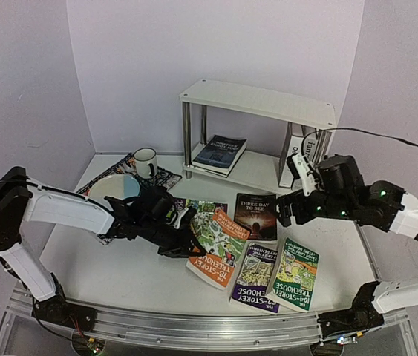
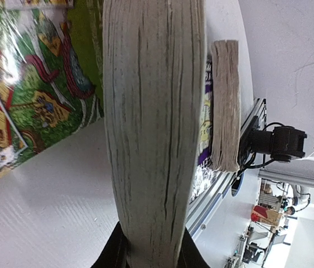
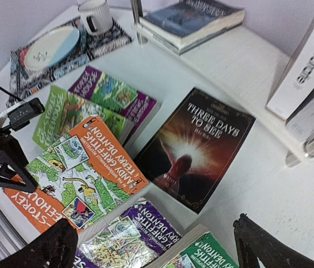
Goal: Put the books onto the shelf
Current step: Pick up the book from the book pile, then pass from the left arm to the right
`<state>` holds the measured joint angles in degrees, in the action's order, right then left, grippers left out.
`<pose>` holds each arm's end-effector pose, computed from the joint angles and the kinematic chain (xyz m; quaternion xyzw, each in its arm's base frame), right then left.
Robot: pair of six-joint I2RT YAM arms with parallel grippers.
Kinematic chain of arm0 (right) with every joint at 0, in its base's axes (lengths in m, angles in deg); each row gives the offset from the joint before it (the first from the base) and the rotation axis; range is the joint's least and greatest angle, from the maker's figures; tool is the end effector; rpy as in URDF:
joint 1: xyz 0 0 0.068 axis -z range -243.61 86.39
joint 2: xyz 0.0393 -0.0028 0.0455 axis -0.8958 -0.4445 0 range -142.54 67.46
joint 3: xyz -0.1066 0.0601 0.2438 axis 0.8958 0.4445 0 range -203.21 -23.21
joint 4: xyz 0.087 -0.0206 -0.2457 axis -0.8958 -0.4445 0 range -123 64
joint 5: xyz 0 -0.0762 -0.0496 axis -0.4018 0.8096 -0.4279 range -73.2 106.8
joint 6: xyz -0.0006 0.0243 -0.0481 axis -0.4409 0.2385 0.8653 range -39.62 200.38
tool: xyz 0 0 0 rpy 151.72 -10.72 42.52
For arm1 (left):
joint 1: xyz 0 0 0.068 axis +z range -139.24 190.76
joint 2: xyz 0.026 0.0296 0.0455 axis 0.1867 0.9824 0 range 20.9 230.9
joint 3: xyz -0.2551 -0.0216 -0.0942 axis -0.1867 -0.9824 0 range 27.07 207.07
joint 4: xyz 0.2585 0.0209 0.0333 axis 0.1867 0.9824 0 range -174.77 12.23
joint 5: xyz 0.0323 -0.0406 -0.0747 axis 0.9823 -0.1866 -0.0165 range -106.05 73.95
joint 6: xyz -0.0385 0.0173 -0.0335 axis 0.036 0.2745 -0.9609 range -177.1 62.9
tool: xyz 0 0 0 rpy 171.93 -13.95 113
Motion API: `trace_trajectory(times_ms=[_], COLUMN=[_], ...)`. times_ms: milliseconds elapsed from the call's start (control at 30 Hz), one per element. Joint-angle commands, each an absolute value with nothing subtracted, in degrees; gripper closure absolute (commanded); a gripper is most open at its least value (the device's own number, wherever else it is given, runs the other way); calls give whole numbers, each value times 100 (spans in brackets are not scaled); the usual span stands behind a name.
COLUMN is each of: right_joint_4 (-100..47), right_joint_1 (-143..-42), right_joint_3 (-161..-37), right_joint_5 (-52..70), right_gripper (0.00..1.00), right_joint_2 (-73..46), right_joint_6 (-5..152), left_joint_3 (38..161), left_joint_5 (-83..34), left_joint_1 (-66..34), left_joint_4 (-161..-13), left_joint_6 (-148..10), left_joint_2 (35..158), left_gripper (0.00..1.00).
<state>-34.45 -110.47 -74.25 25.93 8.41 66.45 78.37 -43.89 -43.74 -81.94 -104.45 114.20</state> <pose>0.1681 0.1712 0.3342 -0.1806 0.7793 0.2469 0.5470 0.1794 -0.2801 0.1833 0.1481 0.8887 -0.4294 0.0624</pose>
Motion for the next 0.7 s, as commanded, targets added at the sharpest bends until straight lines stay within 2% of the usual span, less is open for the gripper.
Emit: trace_trajectory(times_ms=[0,200,300,467,667], right_joint_4=[-3518,-3354,-3209,-3151,-1483], right_joint_1=[-11041,-11038,-11050,-11548,-12056], right_joint_3=[-7827,-7938,-8027,-8259,-7313], right_joint_5=[2477,623,216,618,615], right_gripper=[2,4,7,13,6], right_joint_2=[1135,1160,1055,606,929], right_joint_6=[7353,8323,8608,9302,11150], left_joint_3=[8163,8106,8137,8419,8850], left_joint_5=[-4323,-5264,-5976,-7088,-7460], left_joint_1=[-4074,-3435,-3001,-2654,-2563], left_joint_4=[-8064,-8098,-8149,-8170,-7542], left_joint_6=[-10093,-10043,-10111,-10183,-9841], left_joint_2=[10613,9971,9788,9786,9794], left_gripper=[100,100,100,99,100])
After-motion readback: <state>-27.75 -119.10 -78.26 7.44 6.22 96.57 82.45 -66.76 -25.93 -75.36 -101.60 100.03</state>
